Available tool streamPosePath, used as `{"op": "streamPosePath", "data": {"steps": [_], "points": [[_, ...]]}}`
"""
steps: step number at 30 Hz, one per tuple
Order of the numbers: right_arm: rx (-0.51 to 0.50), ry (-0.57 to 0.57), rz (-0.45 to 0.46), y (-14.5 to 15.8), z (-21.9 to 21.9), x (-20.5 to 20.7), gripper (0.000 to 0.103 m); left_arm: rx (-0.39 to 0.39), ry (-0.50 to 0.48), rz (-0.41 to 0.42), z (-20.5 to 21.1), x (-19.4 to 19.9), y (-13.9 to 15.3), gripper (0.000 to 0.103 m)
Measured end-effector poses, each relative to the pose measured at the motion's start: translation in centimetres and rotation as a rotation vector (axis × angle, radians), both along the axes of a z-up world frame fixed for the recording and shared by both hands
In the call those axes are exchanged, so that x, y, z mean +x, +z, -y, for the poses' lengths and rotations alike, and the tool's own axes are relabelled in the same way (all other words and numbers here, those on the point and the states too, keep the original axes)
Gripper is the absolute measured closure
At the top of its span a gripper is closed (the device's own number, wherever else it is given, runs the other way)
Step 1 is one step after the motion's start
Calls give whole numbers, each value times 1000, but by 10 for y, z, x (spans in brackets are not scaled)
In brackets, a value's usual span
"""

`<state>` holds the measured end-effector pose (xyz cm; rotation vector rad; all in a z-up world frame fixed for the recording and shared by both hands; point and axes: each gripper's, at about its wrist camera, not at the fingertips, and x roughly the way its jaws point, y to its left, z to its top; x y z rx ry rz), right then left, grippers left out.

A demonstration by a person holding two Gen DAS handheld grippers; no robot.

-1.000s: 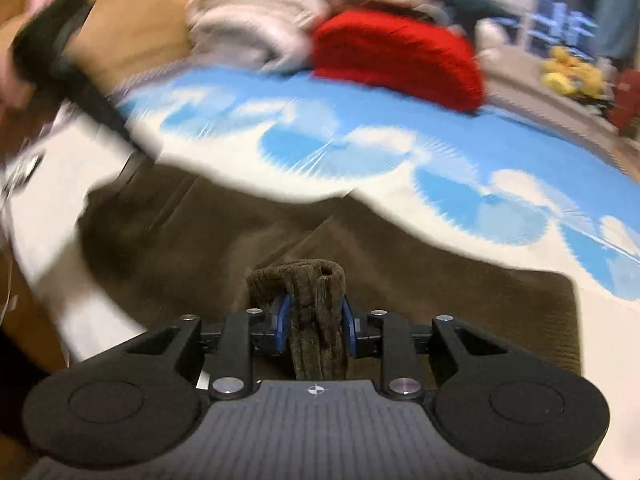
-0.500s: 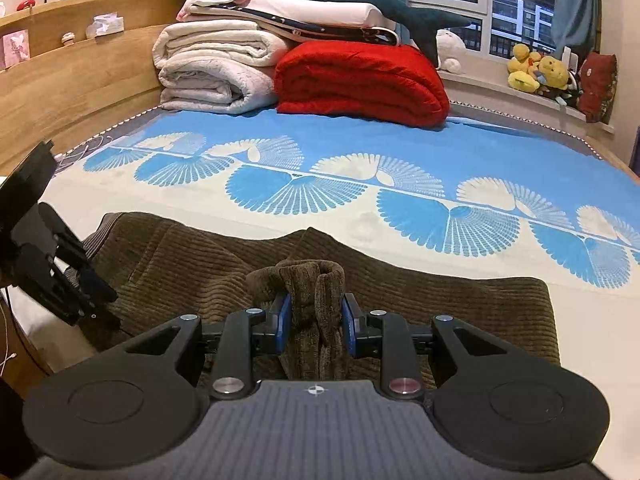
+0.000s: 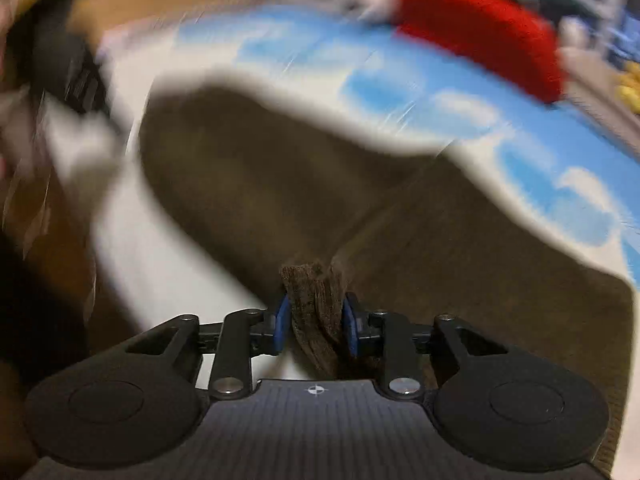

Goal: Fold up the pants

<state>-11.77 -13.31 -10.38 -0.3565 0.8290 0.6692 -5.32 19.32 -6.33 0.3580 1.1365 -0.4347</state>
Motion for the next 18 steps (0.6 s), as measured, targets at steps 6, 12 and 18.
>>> {"op": "streamPosePath", "data": {"steps": [6,12,18], "points": [[163,19,-140,40,37,20,70,-228,94,89,6,19,37,74],[300,-309,-100,80,154,71,49,-306,151,68,50,66,43,74],[319,-747,-182,46,265,120,48,-384,189,-1,100,101,39,73]]}}
